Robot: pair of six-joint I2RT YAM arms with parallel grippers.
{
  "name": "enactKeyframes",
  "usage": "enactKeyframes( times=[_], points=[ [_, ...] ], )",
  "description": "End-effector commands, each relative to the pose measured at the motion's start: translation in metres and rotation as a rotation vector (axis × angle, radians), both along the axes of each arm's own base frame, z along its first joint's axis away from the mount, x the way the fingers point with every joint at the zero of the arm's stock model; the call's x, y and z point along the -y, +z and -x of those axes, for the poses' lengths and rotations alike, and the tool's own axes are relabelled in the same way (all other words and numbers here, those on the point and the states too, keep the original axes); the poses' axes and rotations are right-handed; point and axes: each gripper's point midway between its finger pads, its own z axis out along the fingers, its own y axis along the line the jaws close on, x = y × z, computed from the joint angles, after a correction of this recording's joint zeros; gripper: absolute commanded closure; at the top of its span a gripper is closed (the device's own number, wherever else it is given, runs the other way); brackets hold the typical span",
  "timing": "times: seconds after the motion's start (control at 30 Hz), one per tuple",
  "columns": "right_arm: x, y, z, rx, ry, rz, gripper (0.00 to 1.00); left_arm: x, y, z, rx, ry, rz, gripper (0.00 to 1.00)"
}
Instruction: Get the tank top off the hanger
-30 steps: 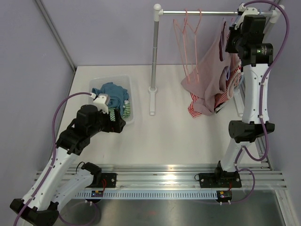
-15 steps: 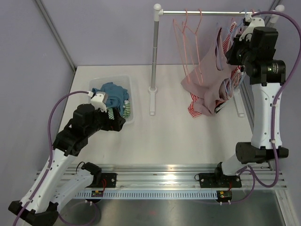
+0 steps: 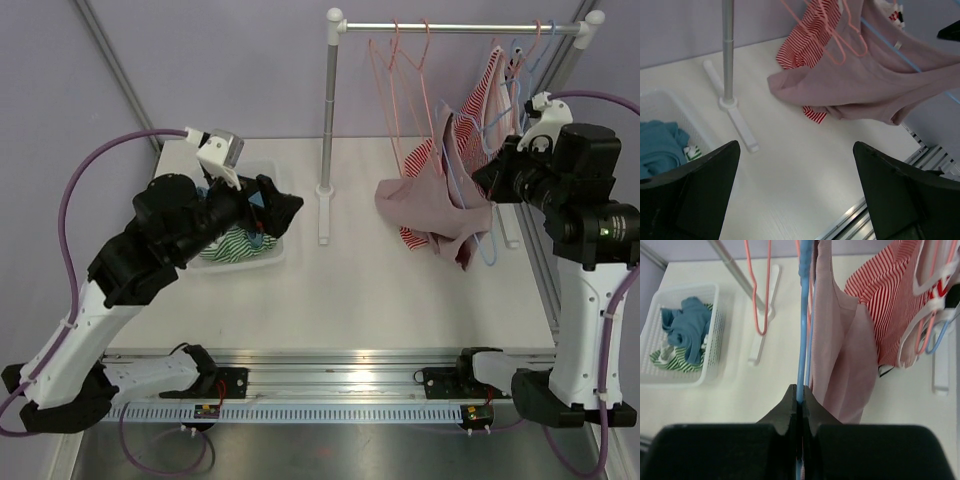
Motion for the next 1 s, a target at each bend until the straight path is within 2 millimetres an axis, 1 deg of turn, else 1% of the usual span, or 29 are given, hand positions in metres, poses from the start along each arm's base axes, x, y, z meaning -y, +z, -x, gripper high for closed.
enactKeyframes(
  times=[0.0,0.03,0.07,0.1,0.13,0.17,0.2,0.23,0.27,0.3,0.33,0.37,0.4,0.53,0.57,0.6,0.77,0.8,0.83,0.93,0.97],
  points=[
    [-0.013,0.004,0.049,0.001,0.079,-0.034,1.0,0.016,0.044,-0.006,0.129,0.0,0.004,0.01],
    [-0.014,0.004,0.057,0.003,0.086,-0.036,1.0,0.025,0.053,-0.006,0.156,-0.018,0.008,0.01],
    [-0.017,0.008,0.071,0.021,0.102,-0.043,1.0,0.044,0.052,-0.003,0.164,-0.054,-0.012,0.01],
    [-0.018,0.004,0.081,0.003,0.11,-0.046,1.0,0.055,0.055,-0.001,0.181,-0.073,-0.023,0.01],
    [-0.022,0.005,0.088,0.007,0.128,-0.052,1.0,0.06,0.07,0.0,0.237,-0.071,-0.024,0.01],
    [-0.025,0.008,0.103,0.032,0.148,-0.061,1.0,0.084,0.065,0.006,0.245,-0.12,-0.049,0.01],
    [-0.027,0.008,0.11,0.031,0.158,-0.07,1.0,0.093,0.067,0.009,0.271,-0.137,-0.066,0.01],
    [-0.03,0.008,0.117,0.035,0.176,-0.074,1.0,0.101,0.075,0.011,0.294,-0.142,-0.048,0.01],
    [-0.03,0.011,0.127,0.055,0.18,-0.073,1.0,0.115,0.075,0.017,0.301,-0.173,-0.051,0.01],
    [-0.031,0.01,0.134,0.052,0.189,-0.073,1.0,0.123,0.075,0.02,0.307,-0.187,-0.056,0.01],
    [-0.032,0.011,0.14,0.054,0.199,-0.076,1.0,0.138,0.07,0.018,0.313,-0.198,-0.069,0.01],
    [-0.038,0.013,0.15,0.066,0.239,-0.084,1.0,0.145,0.073,0.021,0.319,-0.206,-0.062,0.01],
    [-0.04,0.014,0.155,0.069,0.257,-0.088,1.0,0.156,0.07,0.019,0.323,-0.212,-0.064,0.01],
    [-0.053,0.025,0.177,0.109,0.37,-0.107,1.0,0.172,0.07,0.022,0.329,-0.244,-0.04,0.02],
    [-0.055,0.029,0.18,0.125,0.387,-0.11,1.0,0.175,0.068,0.021,0.328,-0.245,-0.043,0.03],
    [-0.057,0.031,0.185,0.13,0.412,-0.113,1.0,0.176,0.067,0.02,0.328,-0.242,-0.046,0.07],
    [-0.069,0.041,0.197,0.158,0.505,-0.142,1.0,0.182,0.054,0.013,0.319,-0.223,-0.077,0.13],
    [-0.07,0.043,0.198,0.164,0.515,-0.143,1.0,0.182,0.052,0.011,0.318,-0.214,-0.08,0.15],
    [-0.073,0.045,0.201,0.169,0.538,-0.152,1.0,0.181,0.05,0.008,0.315,-0.192,-0.088,0.2],
    [-0.078,0.051,0.211,0.19,0.583,-0.166,1.0,0.18,0.043,0.0,0.327,-0.157,-0.13,0.23],
    [-0.078,0.054,0.213,0.202,0.589,-0.166,1.0,0.18,0.04,-0.002,0.327,-0.15,-0.142,0.31]
  ],
)
